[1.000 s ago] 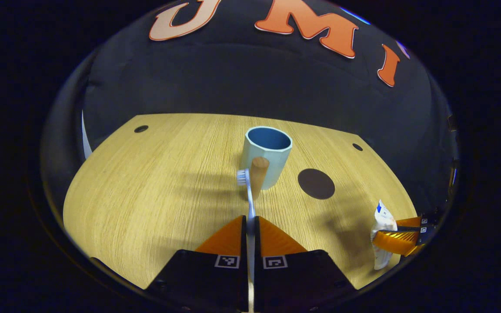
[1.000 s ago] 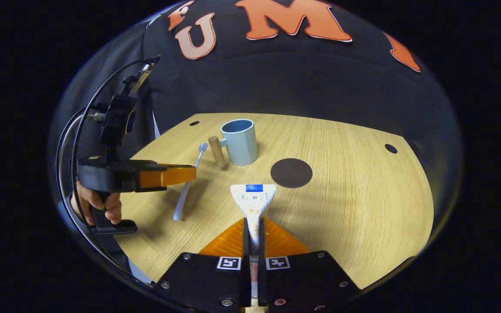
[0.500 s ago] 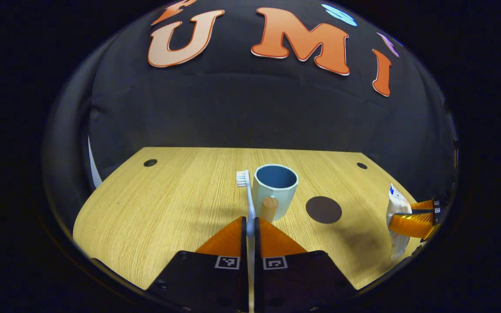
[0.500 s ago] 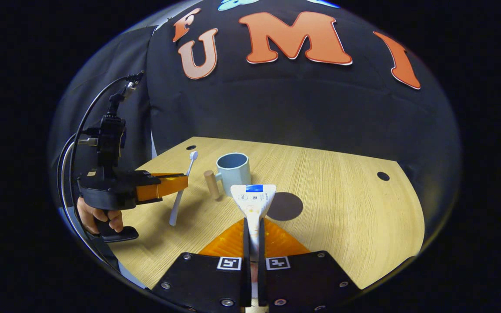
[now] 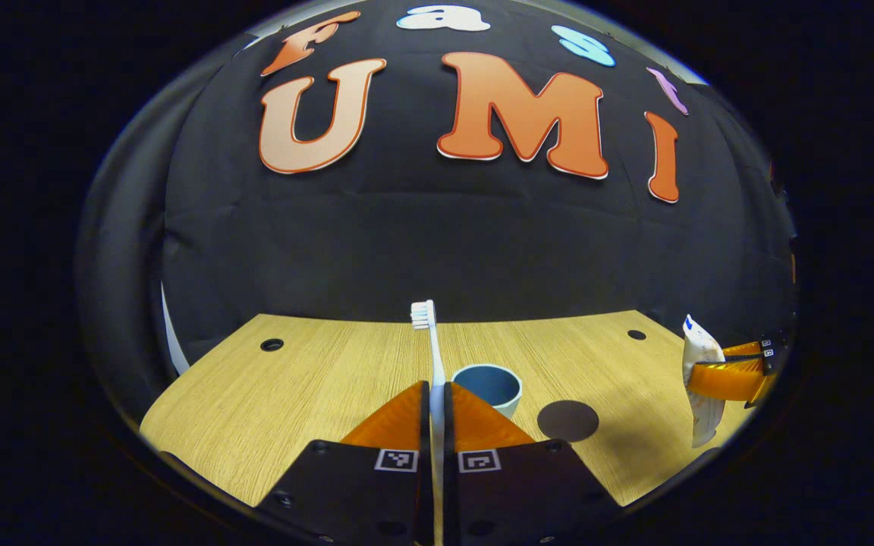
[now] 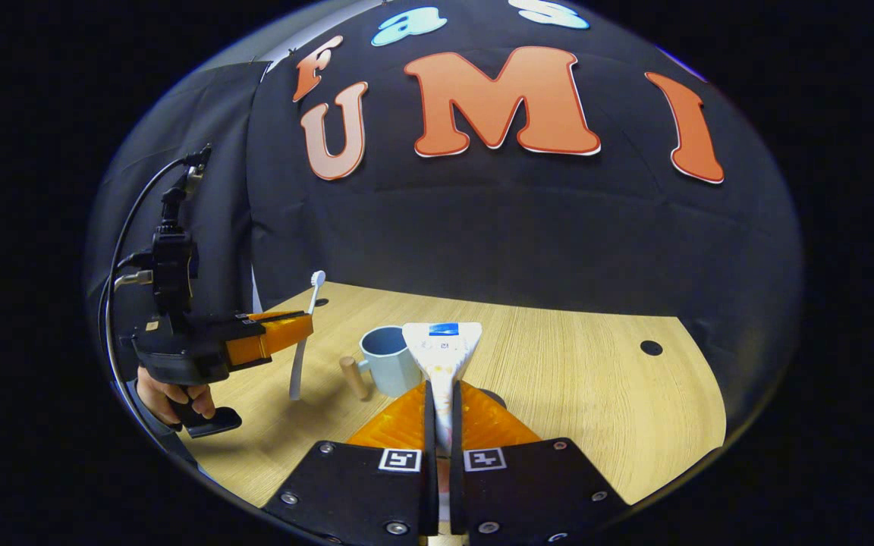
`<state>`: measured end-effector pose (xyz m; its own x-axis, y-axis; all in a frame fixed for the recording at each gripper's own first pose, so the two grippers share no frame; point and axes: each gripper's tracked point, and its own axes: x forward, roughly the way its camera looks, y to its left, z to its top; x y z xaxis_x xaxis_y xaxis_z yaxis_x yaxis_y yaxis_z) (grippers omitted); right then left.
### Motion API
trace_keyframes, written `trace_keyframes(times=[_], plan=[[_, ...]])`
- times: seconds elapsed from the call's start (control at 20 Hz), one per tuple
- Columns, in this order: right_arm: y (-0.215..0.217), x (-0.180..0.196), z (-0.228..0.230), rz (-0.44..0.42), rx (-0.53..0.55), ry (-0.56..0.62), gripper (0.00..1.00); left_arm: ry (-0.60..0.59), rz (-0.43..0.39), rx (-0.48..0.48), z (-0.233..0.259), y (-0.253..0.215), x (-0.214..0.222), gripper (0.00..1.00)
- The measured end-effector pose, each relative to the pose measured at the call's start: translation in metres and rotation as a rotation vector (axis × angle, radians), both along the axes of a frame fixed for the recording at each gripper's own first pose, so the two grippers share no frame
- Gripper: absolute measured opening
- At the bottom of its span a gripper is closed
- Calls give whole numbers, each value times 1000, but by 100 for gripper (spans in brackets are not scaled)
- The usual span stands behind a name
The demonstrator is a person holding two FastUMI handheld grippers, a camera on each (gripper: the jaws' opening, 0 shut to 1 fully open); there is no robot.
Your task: Put the toothbrush and toothpaste on the desktop into the cup, then pick up the cup and place it on the coaster on the desktop.
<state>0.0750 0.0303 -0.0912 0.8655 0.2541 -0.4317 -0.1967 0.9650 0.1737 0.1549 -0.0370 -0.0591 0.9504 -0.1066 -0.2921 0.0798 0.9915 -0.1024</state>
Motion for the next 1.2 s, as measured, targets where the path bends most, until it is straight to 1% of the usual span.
trace_keyframes(times=[0.2,0.4,0.8,0.95,1.2], plan=[[-1,11,4,-21,36,-17,6,-45,3,11,12,-4,16,5],[-3,22,0,-23,34,-14,6,-100,20,11,31,-6,37,5],[-14,32,4,-32,45,-30,6,-214,40,-39,55,-22,80,4],[-18,33,5,-39,43,-35,6,-225,24,-50,52,-37,90,5],[-24,36,4,-44,48,-40,6,-194,18,-64,31,-51,104,5]])
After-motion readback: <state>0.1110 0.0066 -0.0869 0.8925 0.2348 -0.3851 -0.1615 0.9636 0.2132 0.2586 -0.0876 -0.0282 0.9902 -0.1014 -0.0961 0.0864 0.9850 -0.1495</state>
